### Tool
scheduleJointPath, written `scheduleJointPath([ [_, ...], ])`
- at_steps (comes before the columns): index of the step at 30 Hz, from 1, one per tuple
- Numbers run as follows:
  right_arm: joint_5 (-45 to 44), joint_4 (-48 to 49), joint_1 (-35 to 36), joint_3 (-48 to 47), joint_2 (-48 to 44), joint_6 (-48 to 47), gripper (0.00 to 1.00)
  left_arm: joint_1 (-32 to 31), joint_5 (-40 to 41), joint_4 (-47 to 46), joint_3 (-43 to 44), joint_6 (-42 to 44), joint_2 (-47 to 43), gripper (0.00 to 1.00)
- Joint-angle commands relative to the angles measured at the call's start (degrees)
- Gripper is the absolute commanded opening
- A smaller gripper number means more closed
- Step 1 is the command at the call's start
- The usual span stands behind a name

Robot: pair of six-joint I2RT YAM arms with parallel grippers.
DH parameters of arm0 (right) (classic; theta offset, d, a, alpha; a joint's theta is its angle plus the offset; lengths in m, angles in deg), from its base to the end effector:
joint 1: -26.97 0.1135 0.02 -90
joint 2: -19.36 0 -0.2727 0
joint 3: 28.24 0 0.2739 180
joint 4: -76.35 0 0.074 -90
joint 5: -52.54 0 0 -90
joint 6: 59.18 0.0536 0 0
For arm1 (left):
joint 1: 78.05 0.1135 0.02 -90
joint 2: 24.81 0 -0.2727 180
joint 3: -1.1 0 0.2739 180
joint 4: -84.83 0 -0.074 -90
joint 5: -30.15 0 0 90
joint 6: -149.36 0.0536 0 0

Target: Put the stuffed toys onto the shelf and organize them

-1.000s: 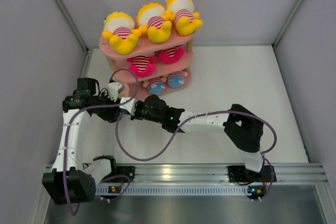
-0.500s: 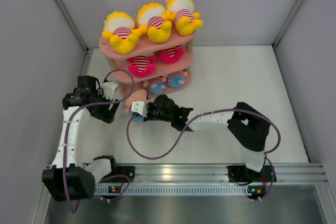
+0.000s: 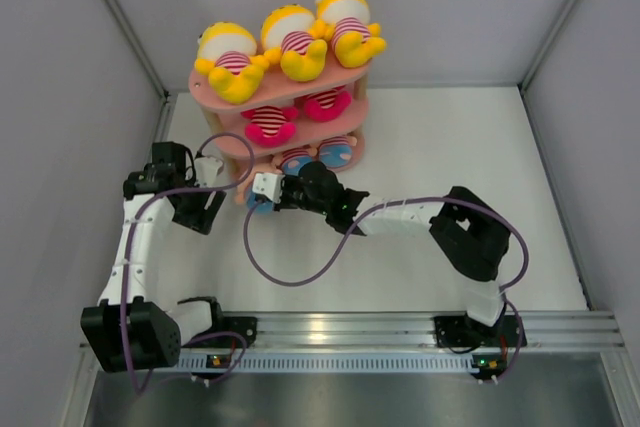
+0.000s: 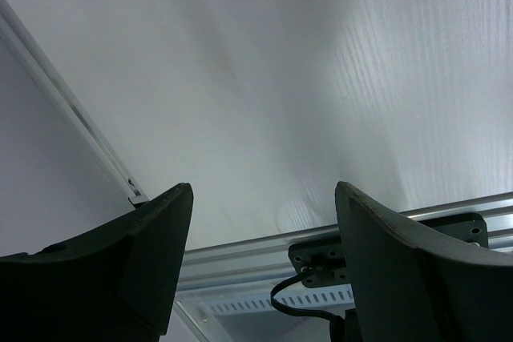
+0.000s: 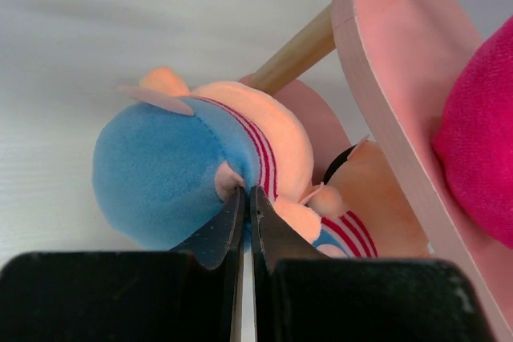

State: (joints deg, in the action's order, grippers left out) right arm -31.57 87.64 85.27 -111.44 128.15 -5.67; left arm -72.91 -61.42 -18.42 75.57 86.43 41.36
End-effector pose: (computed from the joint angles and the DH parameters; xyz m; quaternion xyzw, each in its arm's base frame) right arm 0.2466 0.4098 0.2219 -0.6018 0.5106 0.1558 0.5940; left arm 0.2269 0.0189 0.2838 0.1894 0.9639 0.0389 0.1833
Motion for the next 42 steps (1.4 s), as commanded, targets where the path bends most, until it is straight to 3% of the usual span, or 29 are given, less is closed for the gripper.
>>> scheduleJointPath([
  [1, -1.6, 6.4, -0.6, -0.6, 1.1, -1.0, 0.00, -0.2, 0.2, -0.7, 0.9, -0.5, 0.4, 0.77],
  [12, -2.3, 10.2, 2.3, 0.7, -5.3, -3.7, 0.00, -0.2, -0.5, -0.6, 1.0, -0.6, 0.3, 0.77],
  [19, -4.0, 9.4, 2.2, -1.9, -2.1, -6.0, 0.00, -0.2, -0.2, -0.6, 1.1, -0.4, -0.2, 0.77],
  [27, -8.4, 5.7, 1.8, -7.0, 5.5, -16.1, 0.00, -0.1, -0.4, -0.6, 0.8, 0.0, -0.6, 0.78],
  [42, -6.4, 4.3, -0.8, -8.3, 10.6, -12.9, 0.00, -0.1, -1.5, -0.6, -0.3, 0.1, -0.9, 0.78],
])
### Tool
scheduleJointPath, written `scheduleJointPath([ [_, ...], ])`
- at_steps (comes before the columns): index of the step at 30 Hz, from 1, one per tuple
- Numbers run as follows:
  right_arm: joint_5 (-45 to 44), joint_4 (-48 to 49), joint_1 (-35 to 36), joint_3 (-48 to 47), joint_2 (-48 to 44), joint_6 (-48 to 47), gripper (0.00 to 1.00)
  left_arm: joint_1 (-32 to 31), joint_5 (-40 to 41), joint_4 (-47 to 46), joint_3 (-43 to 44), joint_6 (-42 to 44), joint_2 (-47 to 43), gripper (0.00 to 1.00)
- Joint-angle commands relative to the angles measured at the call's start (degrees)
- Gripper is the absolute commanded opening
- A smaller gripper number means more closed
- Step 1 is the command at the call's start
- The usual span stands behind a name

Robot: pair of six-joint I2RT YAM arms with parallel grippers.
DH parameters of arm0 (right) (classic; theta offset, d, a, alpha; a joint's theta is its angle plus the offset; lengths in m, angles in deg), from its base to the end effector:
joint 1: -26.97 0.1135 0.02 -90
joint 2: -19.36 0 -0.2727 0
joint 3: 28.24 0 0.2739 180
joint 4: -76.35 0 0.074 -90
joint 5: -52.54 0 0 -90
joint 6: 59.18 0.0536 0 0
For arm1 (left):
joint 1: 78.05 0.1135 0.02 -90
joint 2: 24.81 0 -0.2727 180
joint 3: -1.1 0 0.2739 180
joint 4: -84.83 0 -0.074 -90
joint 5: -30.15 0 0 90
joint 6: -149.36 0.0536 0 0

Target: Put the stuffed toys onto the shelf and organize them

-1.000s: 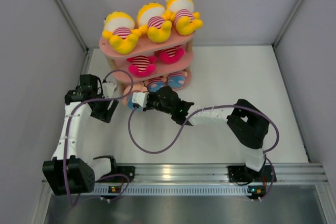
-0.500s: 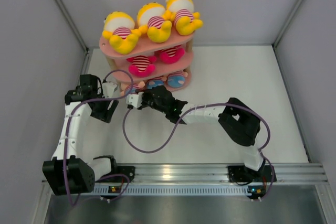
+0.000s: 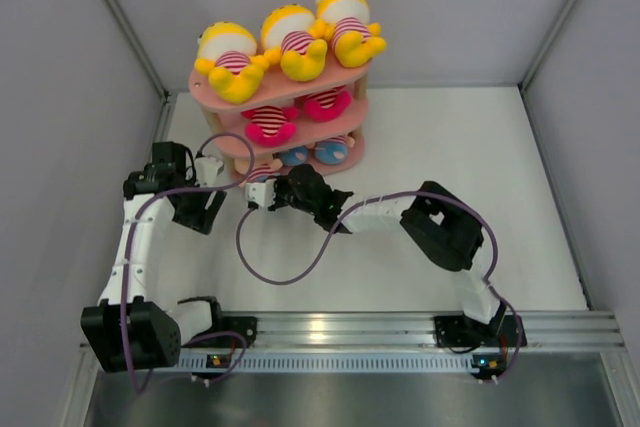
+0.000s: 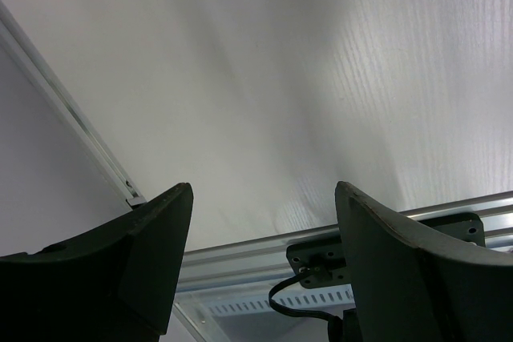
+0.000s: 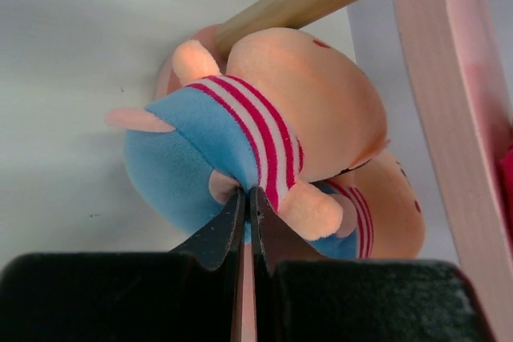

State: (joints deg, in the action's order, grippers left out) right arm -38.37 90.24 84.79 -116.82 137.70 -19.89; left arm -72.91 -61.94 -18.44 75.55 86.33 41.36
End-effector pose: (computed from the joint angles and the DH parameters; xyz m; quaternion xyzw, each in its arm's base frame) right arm 0.2723 0.4312 0.1827 -0.6449 0.4699 0.0310 0.6019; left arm 0.2270 0.0185 0.2837 0.1893 0.9638 0.0345 0.1846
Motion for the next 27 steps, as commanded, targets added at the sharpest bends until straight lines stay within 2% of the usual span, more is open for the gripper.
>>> scheduleJointPath([
  [1, 0.4, 2.1, -0.3, -2.5, 1.2, 2.2, 0.00, -0.1, -1.0, -0.6, -0.4, 0.3, -1.0, 0.78],
  [9, -1.1, 3.2, 0.2, -1.2, 0.6, 8.0, 0.02, -0.2, -1.2, -0.6, -1.0, 0.5, -1.1, 0.78],
  [10, -1.2, 3.0, 0.2, -1.2, 0.4, 9.7, 0.06, -0.1, -1.4, -0.5, -1.1, 0.5, -1.1, 0.78],
  [11, -1.5, 2.7, 0.2, -1.2, 0.2, 10.4, 0.18, -0.2, -1.7, -0.5, -1.1, 0.5, -1.1, 0.78],
  [13, -2.1, 2.6, 0.2, -0.8, -0.3, 12.3, 0.31, -0.2, -2.6, -0.5, -1.2, 0.6, -1.1, 0.78],
  [15, -2.3, 3.4, 0.2, 0.2, -0.9, 14.3, 0.34, -0.2, -3.7, -0.6, -1.3, 0.8, -1.4, 0.78],
  [20, -2.2, 5.6, 0.2, 2.9, -3.8, 18.0, 0.42, -0.1, -14.3, -0.8, -2.0, 4.9, -0.4, 0.78],
  [22, -2.3, 6.9, 0.3, 4.0, -4.8, 19.5, 0.49, -0.1, -15.6, -2.1, -2.5, 6.0, -0.1, 0.78],
  [27, -2.3, 6.5, 0.2, 4.7, -7.3, 23.2, 0.59, -0.3, -16.8, -6.8, -4.8, 9.3, 1.1, 0.78],
])
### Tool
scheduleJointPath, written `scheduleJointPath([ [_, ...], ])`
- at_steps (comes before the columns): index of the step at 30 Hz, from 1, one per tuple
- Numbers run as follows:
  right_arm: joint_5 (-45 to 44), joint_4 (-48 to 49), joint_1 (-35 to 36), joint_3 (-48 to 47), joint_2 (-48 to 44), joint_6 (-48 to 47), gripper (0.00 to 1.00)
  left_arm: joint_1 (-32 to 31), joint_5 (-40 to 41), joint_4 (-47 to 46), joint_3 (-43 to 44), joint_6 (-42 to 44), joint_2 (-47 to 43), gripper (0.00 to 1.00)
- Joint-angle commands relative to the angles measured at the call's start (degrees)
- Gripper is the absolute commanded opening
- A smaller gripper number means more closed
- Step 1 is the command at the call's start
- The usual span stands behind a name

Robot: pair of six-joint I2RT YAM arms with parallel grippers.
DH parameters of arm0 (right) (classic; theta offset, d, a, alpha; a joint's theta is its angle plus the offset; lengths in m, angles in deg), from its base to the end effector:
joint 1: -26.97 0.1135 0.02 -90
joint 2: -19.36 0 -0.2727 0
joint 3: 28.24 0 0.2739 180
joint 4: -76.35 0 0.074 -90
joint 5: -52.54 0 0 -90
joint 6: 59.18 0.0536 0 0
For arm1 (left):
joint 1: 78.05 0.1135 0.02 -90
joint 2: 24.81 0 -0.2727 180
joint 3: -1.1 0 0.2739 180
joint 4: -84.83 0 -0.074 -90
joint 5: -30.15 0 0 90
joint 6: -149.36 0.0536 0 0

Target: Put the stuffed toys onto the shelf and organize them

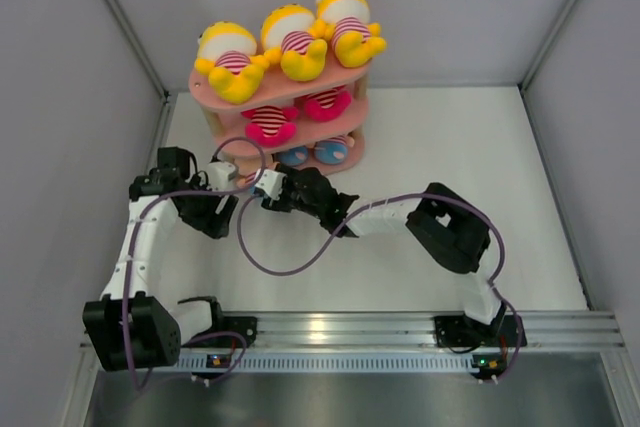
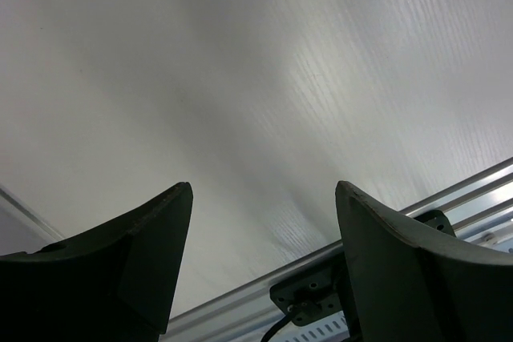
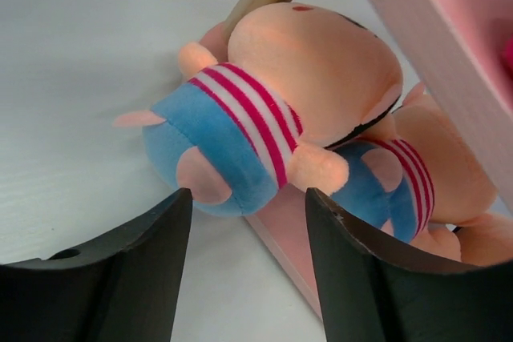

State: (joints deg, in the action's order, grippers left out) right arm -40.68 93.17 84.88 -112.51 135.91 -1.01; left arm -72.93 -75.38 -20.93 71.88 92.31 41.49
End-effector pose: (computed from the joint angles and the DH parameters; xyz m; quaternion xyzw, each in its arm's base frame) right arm 0.2662 0.4189 0.1772 -0.5492 0.5758 0.1148 0.5948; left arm 0.2273 0.0060 0.2667 0.2576 0.9411 -0.0690 0.2080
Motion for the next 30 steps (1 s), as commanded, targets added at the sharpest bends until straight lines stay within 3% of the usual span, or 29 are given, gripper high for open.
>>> scheduleJointPath([
  [1, 0.0, 3.6, 0.2, 0.9, -6.3, 4.9, 0.60, -0.2, -3.5, -5.3, -1.3, 3.8, 1.8, 0.78],
  [8, -0.9, 4.1, 0.1, 7.8, -15.4, 12.7, 0.61, -0.5, -5.4, -7.3, -2.3, 5.4, 4.0, 0.78],
  [14, -1.5, 10.3, -1.1, 16.7, -21.0, 27.7, 0.60, -1.4, -6.1, -9.0, -2.5, 5.5, 5.6, 0.78],
  [17, 1.9, 14.3, -5.3, 17.6, -18.9, 37.3, 0.57, -1.7, -6.5, -10.0, -2.5, 5.1, 6.4, 0.78],
  [22, 6.3, 38.4, -13.5, 22.6, -11.4, 58.5, 0.48, -2.2, -7.0, -11.0, -3.0, 5.2, 7.0, 0.78],
  [25, 3.7, 40.8, -14.8, 19.9, -7.1, 61.8, 0.48, -2.5, -7.1, -11.4, -3.0, 4.8, 8.0, 0.78],
  [30, -2.8, 36.6, -15.0, 13.4, -1.5, 68.6, 0.48, -2.6, -6.5, -12.0, -2.9, 4.4, 9.5, 0.78],
])
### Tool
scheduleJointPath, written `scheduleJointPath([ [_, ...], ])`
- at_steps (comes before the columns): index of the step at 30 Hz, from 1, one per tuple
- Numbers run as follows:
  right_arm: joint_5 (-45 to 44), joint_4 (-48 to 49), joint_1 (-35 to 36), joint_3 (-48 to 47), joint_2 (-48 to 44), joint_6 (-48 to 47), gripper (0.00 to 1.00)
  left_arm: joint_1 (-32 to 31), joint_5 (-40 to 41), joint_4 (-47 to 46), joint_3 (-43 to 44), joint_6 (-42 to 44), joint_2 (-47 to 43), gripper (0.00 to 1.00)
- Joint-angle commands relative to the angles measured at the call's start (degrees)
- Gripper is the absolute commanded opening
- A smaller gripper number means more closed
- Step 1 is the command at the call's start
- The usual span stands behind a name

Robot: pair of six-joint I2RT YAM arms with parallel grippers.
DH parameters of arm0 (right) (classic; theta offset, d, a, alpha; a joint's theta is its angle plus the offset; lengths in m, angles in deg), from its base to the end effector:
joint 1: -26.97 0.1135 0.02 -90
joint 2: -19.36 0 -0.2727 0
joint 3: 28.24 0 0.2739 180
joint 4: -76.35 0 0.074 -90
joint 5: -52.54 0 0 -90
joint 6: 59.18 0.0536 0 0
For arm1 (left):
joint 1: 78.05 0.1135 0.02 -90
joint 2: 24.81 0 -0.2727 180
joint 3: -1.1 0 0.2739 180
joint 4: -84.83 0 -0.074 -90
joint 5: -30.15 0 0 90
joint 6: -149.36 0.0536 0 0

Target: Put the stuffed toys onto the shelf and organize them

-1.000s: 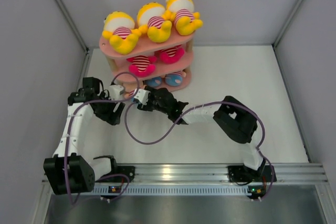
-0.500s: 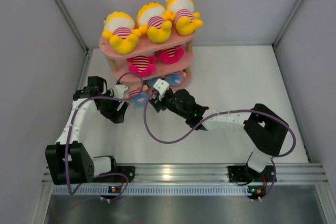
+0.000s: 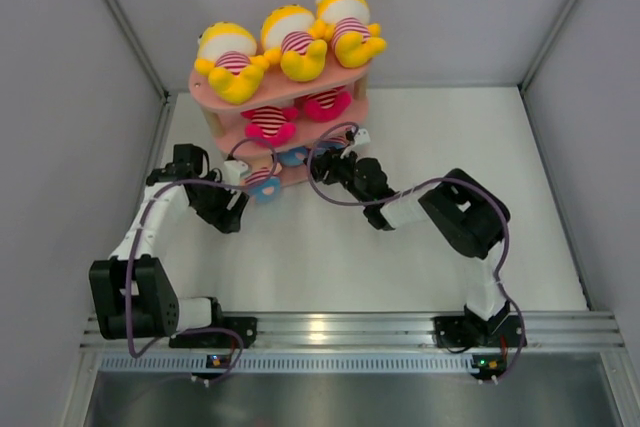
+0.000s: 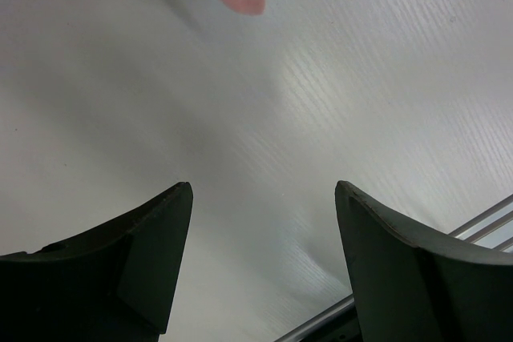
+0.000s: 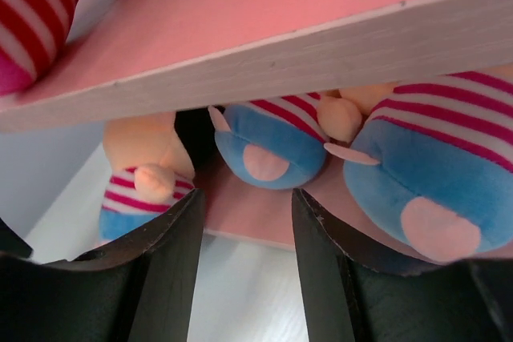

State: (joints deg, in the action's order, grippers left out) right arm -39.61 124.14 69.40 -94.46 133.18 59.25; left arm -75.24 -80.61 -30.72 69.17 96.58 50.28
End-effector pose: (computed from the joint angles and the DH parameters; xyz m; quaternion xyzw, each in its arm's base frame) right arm 0.3279 0.2970 0.1611 -0.0728 0.7022 0.3997 0.5847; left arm 0.2617 -0.0062 0.2259 0.3149 0.9188 -0.1129 0.2097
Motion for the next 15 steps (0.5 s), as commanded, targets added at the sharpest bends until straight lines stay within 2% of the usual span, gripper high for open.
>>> scheduleJointPath([
  [1, -5.8, 5.3, 0.5, -4.9, 1.9, 9.5, 0.48, -0.3, -1.2, -2.3, -0.1, 0.0, 0.8, 0.78],
  [5, -6.3, 3.4, 0.5, -7.7, 4.8, 14.9, 0.50, -0.3, -1.3, -2.3, 0.1, -0.1, 1.1, 0.78],
  [15, -10.9, -4.8, 2.6, -12.6, 8.2, 18.9, 0.53, -0.3, -1.7, -2.3, 0.6, -0.2, 0.7, 0.78],
])
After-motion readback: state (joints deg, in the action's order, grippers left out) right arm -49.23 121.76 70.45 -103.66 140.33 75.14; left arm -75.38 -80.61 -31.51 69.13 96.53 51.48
